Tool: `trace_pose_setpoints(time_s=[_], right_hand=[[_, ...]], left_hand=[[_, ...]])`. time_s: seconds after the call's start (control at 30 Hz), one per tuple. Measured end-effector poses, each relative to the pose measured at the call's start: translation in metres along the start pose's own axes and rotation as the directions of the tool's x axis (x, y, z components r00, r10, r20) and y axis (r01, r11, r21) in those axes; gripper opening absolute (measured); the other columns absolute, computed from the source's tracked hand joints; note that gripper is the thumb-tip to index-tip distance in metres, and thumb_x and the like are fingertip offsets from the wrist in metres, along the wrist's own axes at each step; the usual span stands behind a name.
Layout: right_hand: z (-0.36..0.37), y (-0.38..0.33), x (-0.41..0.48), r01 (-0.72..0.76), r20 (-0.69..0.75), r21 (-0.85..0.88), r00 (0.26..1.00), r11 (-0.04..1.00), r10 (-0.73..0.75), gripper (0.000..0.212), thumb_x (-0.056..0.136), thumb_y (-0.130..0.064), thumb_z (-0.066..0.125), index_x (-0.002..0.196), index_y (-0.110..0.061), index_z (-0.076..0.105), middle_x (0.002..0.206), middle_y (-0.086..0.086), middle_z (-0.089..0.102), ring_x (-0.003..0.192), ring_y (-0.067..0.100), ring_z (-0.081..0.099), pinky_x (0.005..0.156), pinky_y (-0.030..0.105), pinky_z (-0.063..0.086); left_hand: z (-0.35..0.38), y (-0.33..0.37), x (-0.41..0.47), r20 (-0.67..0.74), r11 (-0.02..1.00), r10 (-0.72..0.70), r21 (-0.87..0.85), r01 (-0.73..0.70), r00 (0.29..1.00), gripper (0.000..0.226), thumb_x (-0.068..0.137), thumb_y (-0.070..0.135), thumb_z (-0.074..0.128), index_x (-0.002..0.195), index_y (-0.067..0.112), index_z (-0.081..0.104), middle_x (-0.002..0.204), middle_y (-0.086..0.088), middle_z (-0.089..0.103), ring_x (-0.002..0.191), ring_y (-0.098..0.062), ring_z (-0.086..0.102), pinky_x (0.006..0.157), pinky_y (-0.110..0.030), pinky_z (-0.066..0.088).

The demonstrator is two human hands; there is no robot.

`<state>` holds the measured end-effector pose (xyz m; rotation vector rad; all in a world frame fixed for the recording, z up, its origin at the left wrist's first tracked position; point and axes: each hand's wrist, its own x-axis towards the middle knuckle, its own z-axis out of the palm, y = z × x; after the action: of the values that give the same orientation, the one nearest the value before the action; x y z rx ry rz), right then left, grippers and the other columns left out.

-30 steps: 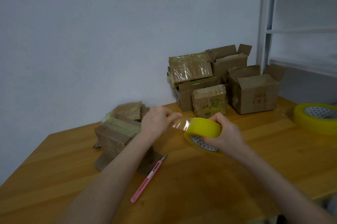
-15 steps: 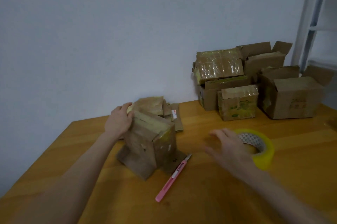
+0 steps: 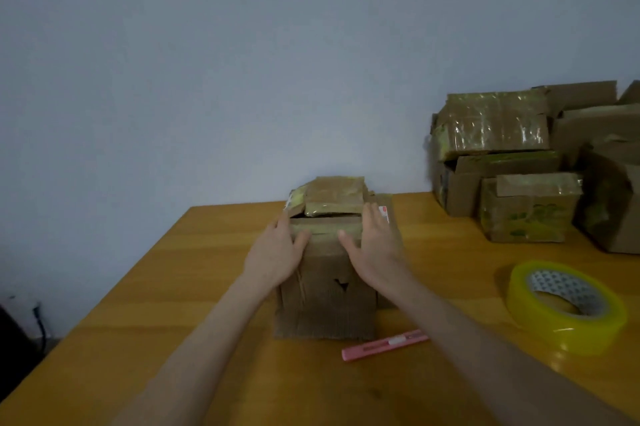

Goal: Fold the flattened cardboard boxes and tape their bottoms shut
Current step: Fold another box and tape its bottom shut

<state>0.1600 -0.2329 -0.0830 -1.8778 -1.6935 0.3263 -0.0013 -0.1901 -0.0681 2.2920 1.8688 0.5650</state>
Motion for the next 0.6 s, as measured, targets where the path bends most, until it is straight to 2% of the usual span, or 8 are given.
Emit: trace_pose_setpoints(time_s=[0.1,0.17,0.3,0.37,0.43,0.5,0.53,0.6], right_hand=[[0.008,-0.001,0.007,0.121,0.058,-0.225,0.992,0.967,-0.111,0.058,0.100,-0.046,0.014,0.150,-0.015,0.014,0.158,0.004,0.005,0.146,0.022,-0.004,0.119,0.040,0.005],[0.011,0.003,0.009,0.117,0.085,-0.212,0.991,0.970,-0.101,0.055,0.101,-0.042,0.013,0.150,-0.016,0.016,0.159,0.003,0.005,0.146,0.023,-0.005,0.119,0.040,0.005],[0.005,0.005,0.007,0.010,0.153,0.012,0.988,1.000,-0.012,0.058,0.101,-0.042,0.022,0.151,-0.016,0.007,0.158,0.004,-0.008,0.145,0.025,0.001,0.115,0.041,0.016],[0.005,0.007,0.007,-0.051,0.149,0.118,0.988,0.992,0.033,0.061,0.101,-0.041,0.023,0.151,-0.015,-0.001,0.158,0.007,-0.008,0.145,0.027,0.008,0.112,0.041,0.022],[0.004,0.010,0.009,-0.084,0.161,0.197,0.985,0.977,0.053,0.063,0.101,-0.040,0.024,0.150,-0.014,-0.005,0.156,0.009,0.014,0.140,0.025,0.024,0.108,0.039,0.028],[-0.001,0.010,0.007,-0.169,0.213,0.299,0.971,0.939,0.106,0.067,0.100,-0.040,0.028,0.151,-0.013,-0.005,0.132,0.004,0.044,0.117,0.017,0.046,0.093,0.031,0.037],[-0.004,0.010,0.005,-0.217,0.226,0.350,0.963,0.911,0.143,0.068,0.100,-0.042,0.032,0.151,-0.012,0.000,0.131,0.005,0.046,0.116,0.019,0.047,0.093,0.030,0.037],[-0.013,0.011,-0.001,-0.291,0.233,0.406,0.950,0.866,0.210,0.065,0.098,-0.044,0.038,0.149,-0.008,0.019,0.143,0.008,0.039,0.124,0.023,0.043,0.102,0.035,0.037]], left_hand=[[0.004,0.009,-0.004,0.014,0.977,0.160,0.137,-0.161,0.987,0.054,0.102,0.041,0.024,0.148,0.013,0.027,0.156,-0.009,0.023,0.144,-0.021,0.017,0.116,-0.030,0.011],[0.007,0.006,-0.004,0.008,0.972,0.167,0.167,-0.166,0.986,0.051,0.104,0.036,0.022,0.147,0.009,0.028,0.156,-0.010,0.020,0.145,-0.020,0.016,0.115,-0.028,0.011],[0.011,-0.002,-0.002,0.027,1.000,0.012,0.027,-0.012,1.000,0.054,0.103,0.035,0.025,0.145,0.001,0.024,0.155,-0.020,0.019,0.137,-0.031,0.033,0.108,-0.037,0.030],[0.014,-0.007,0.001,0.034,0.993,-0.065,-0.093,0.068,0.997,0.055,0.103,0.035,0.027,0.142,-0.003,0.026,0.145,-0.023,0.037,0.128,-0.035,0.043,0.102,-0.041,0.038],[0.014,-0.009,0.003,0.029,0.969,-0.135,-0.202,0.138,0.990,0.051,0.102,0.034,0.031,0.135,-0.004,0.035,0.130,-0.019,0.053,0.116,-0.034,0.051,0.091,-0.036,0.042],[0.013,-0.014,0.003,0.088,0.917,-0.190,-0.339,0.209,0.978,0.048,0.101,0.039,0.035,0.129,0.002,0.047,0.124,-0.014,0.056,0.112,-0.031,0.053,0.090,-0.035,0.043],[0.011,-0.017,0.002,0.127,0.876,-0.212,-0.415,0.246,0.969,0.050,0.100,0.044,0.035,0.128,0.005,0.050,0.124,-0.013,0.057,0.111,-0.031,0.053,0.093,-0.038,0.045],[0.007,-0.019,-0.003,0.135,0.827,-0.254,-0.483,0.288,0.958,0.052,0.098,0.049,0.034,0.126,0.010,0.055,0.122,-0.013,0.059,0.110,-0.032,0.054,0.096,-0.045,0.046]])
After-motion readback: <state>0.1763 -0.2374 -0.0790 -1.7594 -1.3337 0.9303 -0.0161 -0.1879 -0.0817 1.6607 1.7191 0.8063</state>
